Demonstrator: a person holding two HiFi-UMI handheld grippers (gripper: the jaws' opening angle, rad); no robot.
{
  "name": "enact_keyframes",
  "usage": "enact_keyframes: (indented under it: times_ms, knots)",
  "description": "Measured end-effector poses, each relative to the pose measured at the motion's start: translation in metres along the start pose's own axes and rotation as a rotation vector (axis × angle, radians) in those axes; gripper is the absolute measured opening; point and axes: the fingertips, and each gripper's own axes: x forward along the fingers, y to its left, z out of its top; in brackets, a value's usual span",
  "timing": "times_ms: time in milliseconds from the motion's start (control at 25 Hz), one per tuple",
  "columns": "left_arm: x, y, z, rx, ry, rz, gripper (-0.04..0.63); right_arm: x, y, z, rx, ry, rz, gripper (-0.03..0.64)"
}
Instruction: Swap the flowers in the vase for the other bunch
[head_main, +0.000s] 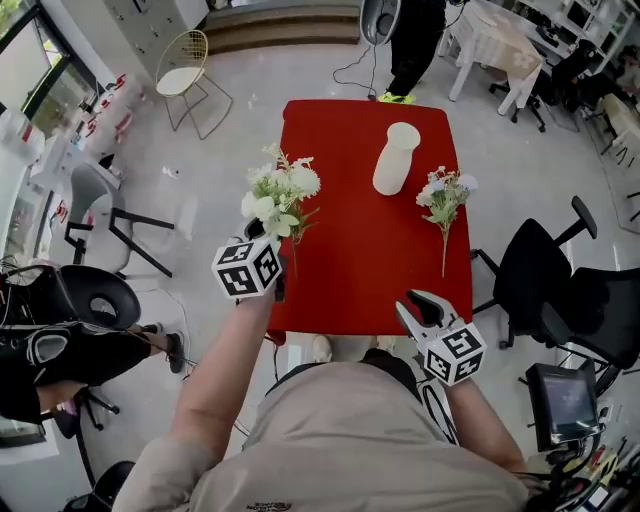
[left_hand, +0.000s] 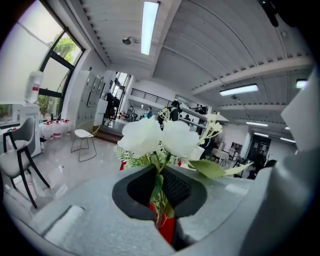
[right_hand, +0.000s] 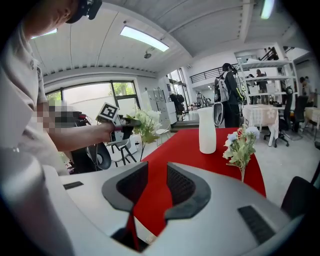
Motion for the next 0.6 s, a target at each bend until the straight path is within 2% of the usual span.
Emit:
enact_keyframes:
  times_ms: [280,600]
  knots:
    - [0.030,0.019,-0.060,-0.056,0.131,0.007,0.031,-0.012,0.014,-0.017,0.030,0.010,-0.076,0.123]
    - [0.059,0.029,-0.087,-0.094,0.207,-0.014,0.031,-0.023,0.028,-0.030,0.060,0.019,-0.150,0.121]
